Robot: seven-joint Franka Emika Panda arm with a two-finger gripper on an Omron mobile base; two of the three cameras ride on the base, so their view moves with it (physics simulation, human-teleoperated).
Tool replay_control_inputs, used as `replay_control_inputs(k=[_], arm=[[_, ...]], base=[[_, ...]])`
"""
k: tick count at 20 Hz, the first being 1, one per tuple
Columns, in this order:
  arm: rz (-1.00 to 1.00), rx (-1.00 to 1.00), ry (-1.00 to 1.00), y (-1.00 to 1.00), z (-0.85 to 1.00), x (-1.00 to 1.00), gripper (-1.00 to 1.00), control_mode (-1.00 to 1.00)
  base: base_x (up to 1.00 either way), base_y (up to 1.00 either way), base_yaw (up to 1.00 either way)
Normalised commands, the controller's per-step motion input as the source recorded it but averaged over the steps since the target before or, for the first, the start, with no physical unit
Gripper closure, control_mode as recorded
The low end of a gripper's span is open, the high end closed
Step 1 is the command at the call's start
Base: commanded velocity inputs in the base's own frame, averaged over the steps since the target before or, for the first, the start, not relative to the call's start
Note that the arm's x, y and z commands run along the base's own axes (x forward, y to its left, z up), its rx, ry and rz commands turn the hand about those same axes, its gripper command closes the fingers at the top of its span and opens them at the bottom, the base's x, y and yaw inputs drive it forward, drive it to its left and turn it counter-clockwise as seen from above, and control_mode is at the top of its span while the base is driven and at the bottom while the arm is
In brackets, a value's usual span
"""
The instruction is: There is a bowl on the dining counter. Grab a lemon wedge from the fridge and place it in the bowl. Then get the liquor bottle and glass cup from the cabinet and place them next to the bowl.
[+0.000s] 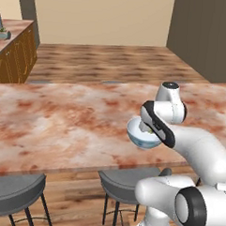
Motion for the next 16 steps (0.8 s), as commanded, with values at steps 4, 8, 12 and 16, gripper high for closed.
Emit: replay_control_inputs(k=[4,8,12,16], arm=[[0.00,0.00,0.11,-0.02,-0.42,0.18,1.00,-1.00],[0.00,0.00,0.08,-0.03,-0.34,0.26,1.00,-1.00],[0.00,0.00,0.04,-0.09,-0.13,0.19,1.00,-1.00],[0.00,0.00,0.03,-0.11,-0.06,0.19,-1.00,-1.00]], base=[[0.00,0.00,0.00],[0.00,0.00,0.00],[0.00,0.00,0.00],[0.00,0.00,0.00]])
